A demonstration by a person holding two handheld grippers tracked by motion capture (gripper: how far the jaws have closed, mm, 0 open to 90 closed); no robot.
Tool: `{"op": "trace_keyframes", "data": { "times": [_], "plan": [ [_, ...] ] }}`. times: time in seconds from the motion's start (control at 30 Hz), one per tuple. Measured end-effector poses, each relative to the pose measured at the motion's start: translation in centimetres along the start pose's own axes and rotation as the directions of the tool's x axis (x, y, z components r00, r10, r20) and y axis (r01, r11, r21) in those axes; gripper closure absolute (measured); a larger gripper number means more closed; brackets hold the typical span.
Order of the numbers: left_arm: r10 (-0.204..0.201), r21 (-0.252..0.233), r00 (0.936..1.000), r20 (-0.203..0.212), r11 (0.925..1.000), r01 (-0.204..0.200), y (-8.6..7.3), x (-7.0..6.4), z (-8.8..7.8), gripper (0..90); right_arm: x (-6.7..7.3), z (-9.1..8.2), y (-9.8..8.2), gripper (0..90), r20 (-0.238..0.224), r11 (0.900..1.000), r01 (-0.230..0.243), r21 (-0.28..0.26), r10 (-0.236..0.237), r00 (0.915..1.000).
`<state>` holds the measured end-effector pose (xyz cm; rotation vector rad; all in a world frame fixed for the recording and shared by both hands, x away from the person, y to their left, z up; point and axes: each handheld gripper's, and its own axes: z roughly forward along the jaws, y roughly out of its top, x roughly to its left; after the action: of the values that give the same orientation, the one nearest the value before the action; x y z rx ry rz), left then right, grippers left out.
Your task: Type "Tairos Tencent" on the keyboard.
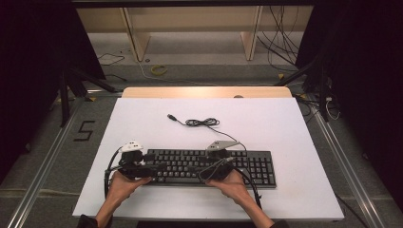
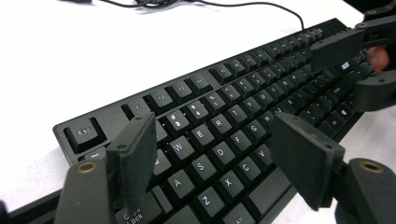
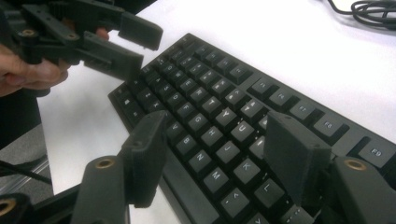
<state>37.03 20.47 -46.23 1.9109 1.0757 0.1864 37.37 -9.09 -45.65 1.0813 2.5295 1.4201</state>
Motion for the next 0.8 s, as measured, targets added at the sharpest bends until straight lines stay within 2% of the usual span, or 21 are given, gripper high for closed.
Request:
{"op": "trace_keyframes", "data": {
  "times": [0.17, 0.3, 0.4, 0.6, 0.8],
  "plan": [
    [-0.016, 0.011, 0.9999, -0.003, 0.9998, 0.016, 0.2, 0.4, 0.4, 31.5, 0.0, -0.2, -0.3, 38.6, -0.002, 1.0, 0.006, -0.001, -0.006, 1.0],
    [-0.01, 0.019, 0.9999, -0.004, 0.9998, 0.01, 0.5, 0.5, 0.8, 35.0, 0.2, -0.3, -0.3, 38.3, -0.002, 1.0, 0.013, -0.007, -0.013, 0.9999],
    [0.001, 0.042, 1.0, -0.006, 0.9991, -0.001, 0.6, 0.4, 1.2, 41.9, 0.2, -0.4, -0.4, 38.3, -0.004, 1.0, 0.014, -0.007, -0.014, 0.9999],
    [0.027, 0.071, 0.9996, -0.01, 0.9972, -0.026, 0.8, 0.1, 1.9, 61.3, 0.4, -0.6, -0.6, 38.1, -0.003, 1.0, 0.02, -0.01, -0.02, 0.9998],
    [0.057, 0.1, 0.9983, -0.012, 0.9935, -0.055, 1.0, -0.3, 2.5, 75.7, 0.4, -0.9, -0.7, 37.5, -0.003, 1.0, 0.021, -0.016, -0.022, 0.9998]
  ]
}}
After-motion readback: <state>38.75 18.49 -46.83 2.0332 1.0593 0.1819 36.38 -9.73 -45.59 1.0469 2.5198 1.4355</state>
